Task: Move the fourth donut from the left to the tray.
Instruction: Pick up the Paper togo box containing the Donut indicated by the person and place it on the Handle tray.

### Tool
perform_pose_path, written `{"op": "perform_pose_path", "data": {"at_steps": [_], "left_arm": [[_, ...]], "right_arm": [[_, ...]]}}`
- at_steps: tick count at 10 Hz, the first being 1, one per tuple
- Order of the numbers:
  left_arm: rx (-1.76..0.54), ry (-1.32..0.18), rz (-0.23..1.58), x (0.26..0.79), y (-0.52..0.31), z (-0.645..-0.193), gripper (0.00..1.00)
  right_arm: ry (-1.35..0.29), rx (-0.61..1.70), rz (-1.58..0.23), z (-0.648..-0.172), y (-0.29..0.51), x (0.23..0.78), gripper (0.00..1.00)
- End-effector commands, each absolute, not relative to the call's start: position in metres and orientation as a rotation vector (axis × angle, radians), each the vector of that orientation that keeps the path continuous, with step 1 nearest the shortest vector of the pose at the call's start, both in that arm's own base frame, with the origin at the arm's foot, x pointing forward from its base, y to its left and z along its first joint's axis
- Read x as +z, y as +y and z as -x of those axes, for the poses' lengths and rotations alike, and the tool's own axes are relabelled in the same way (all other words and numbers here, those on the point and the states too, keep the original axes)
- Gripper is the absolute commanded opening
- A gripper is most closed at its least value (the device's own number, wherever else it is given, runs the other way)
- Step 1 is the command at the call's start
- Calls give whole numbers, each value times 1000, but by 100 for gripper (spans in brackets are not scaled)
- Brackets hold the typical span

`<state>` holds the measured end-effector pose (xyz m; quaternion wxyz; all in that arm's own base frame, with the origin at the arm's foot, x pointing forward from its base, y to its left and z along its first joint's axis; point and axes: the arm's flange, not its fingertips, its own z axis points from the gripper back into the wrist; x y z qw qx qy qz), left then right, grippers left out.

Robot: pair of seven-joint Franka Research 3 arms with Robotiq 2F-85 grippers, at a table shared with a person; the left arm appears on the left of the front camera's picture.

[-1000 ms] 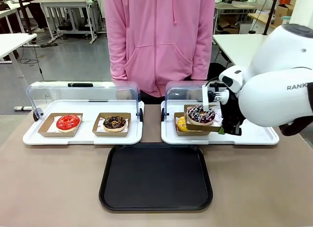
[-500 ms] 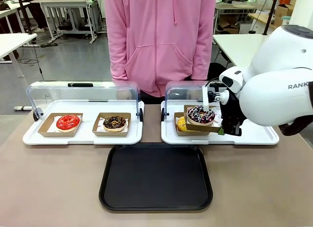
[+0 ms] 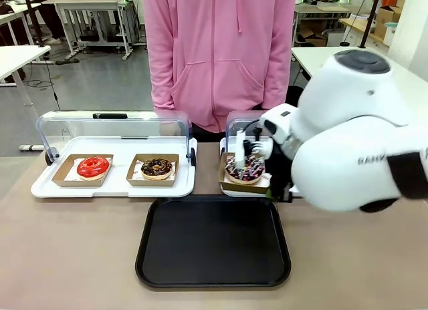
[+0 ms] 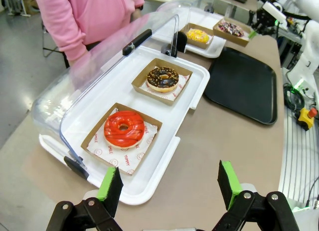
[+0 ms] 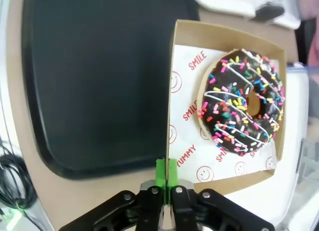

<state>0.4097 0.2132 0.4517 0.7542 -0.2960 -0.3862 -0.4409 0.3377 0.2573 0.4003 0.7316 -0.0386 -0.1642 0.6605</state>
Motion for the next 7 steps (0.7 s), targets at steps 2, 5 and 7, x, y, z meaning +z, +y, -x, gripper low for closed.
{"op": "perform_pose_path", "data": {"at_steps": [2, 5, 7], "left_arm": [[-961, -844, 650, 453, 213, -409, 100], [-961, -844, 650, 453, 213, -409, 100], [-961, -844, 650, 453, 213, -409, 100]], "right_arm": [[-395, 1435, 133, -266, 270, 365, 2], [-398, 1449, 133, -231, 293, 348, 2], [-380, 1463, 112, -217, 301, 329, 2]]}}
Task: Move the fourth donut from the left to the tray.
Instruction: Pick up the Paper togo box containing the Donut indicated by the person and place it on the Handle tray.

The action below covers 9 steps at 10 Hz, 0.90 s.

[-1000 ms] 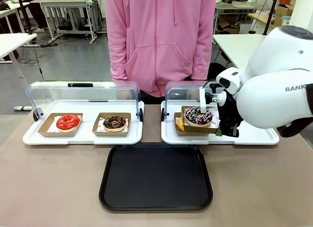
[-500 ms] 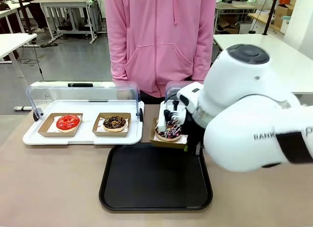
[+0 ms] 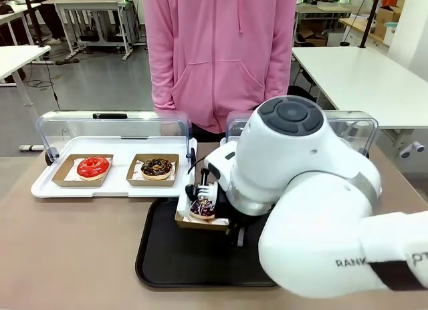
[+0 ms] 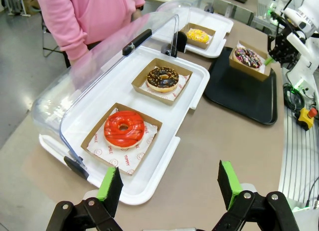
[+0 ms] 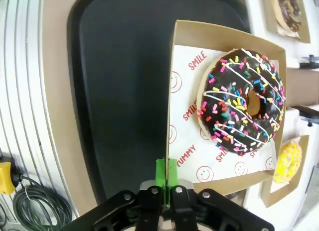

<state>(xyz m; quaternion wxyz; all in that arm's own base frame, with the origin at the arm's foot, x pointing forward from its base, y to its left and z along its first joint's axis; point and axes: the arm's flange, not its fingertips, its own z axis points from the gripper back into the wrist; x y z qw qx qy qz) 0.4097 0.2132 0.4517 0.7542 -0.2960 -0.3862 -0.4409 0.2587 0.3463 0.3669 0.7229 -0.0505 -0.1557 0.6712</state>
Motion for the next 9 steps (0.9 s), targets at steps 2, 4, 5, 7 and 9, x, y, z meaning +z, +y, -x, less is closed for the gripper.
{"op": "perform_pose_path", "data": {"at_steps": [2, 4, 5, 7, 9], "left_arm": [[-961, -844, 650, 453, 213, -409, 100], [-961, -844, 650, 453, 213, -409, 100], [-961, -844, 650, 453, 213, -409, 100], [-961, -844, 650, 453, 213, -409, 100], [-961, -844, 650, 453, 213, -409, 100]], "right_arm": [[-364, 1479, 88, -213, 299, 318, 2], [-341, 1485, 87, -213, 298, 308, 2], [-329, 1507, 77, -213, 297, 302, 2], [-317, 1513, 77, -214, 293, 295, 2], [-312, 1522, 74, -213, 292, 290, 2]]}}
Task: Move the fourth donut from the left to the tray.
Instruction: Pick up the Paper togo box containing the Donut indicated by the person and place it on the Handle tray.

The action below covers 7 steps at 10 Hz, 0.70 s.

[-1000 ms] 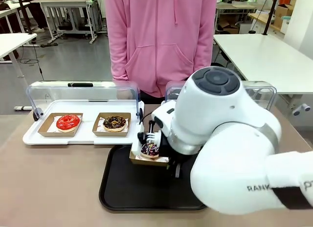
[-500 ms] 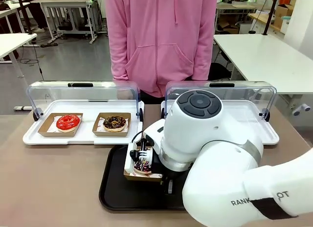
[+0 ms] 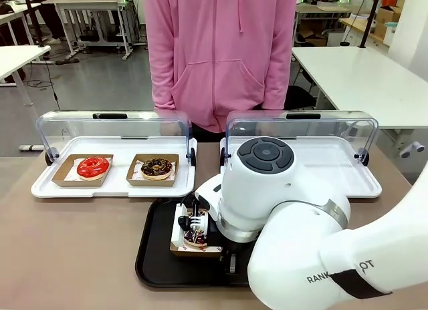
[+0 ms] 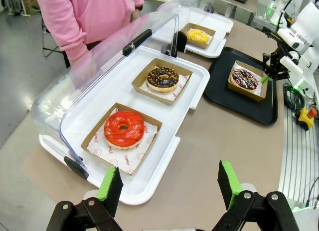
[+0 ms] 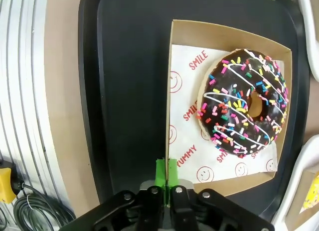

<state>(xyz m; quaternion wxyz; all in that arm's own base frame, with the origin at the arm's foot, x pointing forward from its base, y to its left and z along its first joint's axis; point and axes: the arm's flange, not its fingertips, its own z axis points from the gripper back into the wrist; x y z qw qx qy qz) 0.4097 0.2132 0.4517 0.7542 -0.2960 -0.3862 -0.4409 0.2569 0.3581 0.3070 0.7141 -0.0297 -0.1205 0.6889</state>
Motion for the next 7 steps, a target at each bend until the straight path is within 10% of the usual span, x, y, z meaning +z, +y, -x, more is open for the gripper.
{"op": "perform_pose_path", "data": {"at_steps": [1, 4, 5, 6, 7], "left_arm": [[-961, -844, 650, 453, 213, -409, 100], [-961, -844, 650, 453, 213, -409, 100], [-961, -844, 650, 453, 213, -409, 100], [-961, -844, 650, 453, 213, -409, 100], [-961, -844, 650, 453, 213, -409, 100]], "right_arm": [[-307, 1521, 74, -214, 291, 288, 2], [-296, 1512, 71, -214, 289, 290, 2], [-305, 1513, 82, -214, 288, 293, 59], [-306, 1509, 81, -213, 288, 298, 59], [-314, 1498, 82, -212, 285, 305, 100]]}}
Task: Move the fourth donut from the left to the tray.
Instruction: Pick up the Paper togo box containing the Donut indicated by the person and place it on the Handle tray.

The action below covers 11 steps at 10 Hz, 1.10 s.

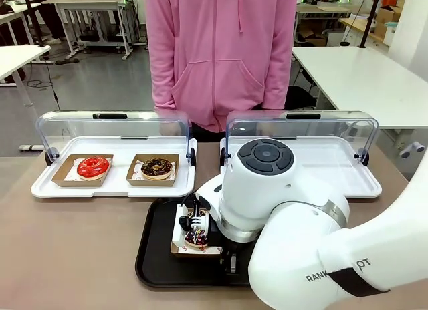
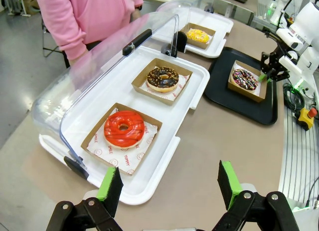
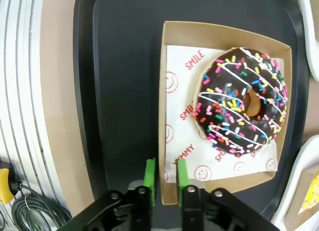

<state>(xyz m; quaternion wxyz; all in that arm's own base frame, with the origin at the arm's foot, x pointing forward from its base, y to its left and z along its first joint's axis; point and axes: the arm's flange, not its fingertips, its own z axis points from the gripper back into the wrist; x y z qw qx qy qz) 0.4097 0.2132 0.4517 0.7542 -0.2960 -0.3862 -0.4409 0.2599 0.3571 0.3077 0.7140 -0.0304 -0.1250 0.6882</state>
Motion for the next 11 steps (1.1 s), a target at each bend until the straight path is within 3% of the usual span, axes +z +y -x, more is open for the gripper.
{"op": "perform_pose_path", "data": {"at_steps": [1, 2, 9, 10, 11], "left_arm": [[-961, -844, 650, 453, 213, -409, 100], [-961, -844, 650, 453, 213, -409, 100], [-961, -844, 650, 453, 213, -409, 100], [-961, -844, 650, 453, 213, -409, 100], [-961, -844, 650, 453, 213, -409, 100]], "right_arm": [[-322, 1494, 78, -211, 283, 314, 62], [-324, 1491, 68, -210, 282, 325, 100], [-347, 1467, 65, -212, 273, 364, 100], [-325, 1467, 87, -253, 343, 379, 100], [-325, 1467, 87, -253, 343, 379, 100]]}}
